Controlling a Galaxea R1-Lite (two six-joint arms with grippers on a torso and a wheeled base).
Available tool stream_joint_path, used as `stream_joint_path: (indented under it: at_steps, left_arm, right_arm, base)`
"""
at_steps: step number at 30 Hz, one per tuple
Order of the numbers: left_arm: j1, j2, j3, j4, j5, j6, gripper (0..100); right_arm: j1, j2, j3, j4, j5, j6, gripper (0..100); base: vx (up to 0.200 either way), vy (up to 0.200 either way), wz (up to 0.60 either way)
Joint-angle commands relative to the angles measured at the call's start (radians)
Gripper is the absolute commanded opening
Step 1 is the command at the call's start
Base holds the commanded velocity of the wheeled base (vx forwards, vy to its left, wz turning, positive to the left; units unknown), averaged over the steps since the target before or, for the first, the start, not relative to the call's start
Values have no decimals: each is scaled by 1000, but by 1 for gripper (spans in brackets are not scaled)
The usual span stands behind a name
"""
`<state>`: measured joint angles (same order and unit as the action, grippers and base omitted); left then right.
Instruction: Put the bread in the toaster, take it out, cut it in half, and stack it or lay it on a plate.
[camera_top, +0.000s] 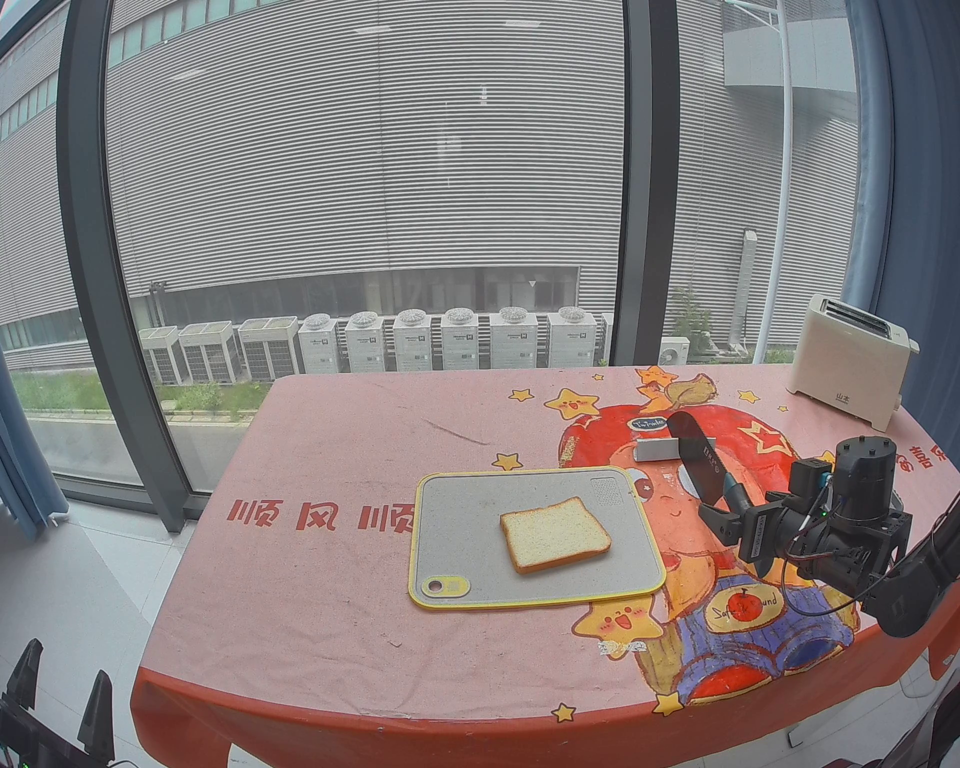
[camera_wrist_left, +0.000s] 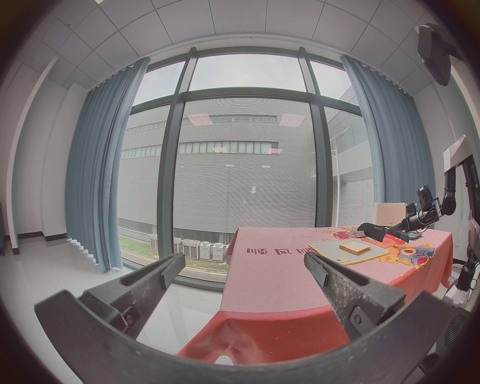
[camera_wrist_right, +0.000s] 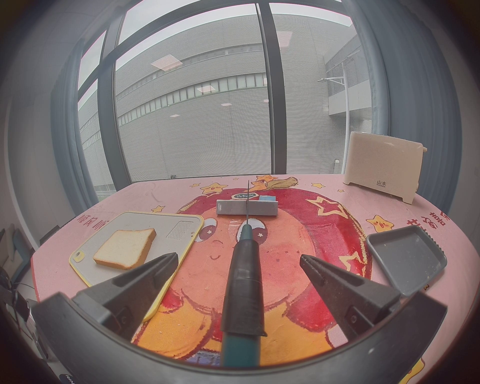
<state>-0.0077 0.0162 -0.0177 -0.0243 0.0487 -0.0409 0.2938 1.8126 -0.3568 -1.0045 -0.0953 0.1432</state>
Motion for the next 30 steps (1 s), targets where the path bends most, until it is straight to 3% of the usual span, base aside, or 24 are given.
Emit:
stream_joint_path:
  at_steps: [1, 9, 10, 30]
  left_arm:
    - [0, -10, 15, 0, 0, -1, 100]
    - [0, -10, 15, 0, 0, -1, 100]
    - [0, -10, 15, 0, 0, -1, 100]
    - [0, -10, 15, 0, 0, -1, 100]
  right_arm:
    - [1, 13, 1, -2, 0, -1, 100]
    - [2, 24, -2, -2, -1, -1, 100]
    - [2, 25, -2, -2, 0, -1, 0]
    - [-1, 17, -17, -6, -1, -1, 0]
  base:
    - [0, 0, 0]
    - [0, 0, 0]
    - [0, 0, 0]
    - [0, 0, 0]
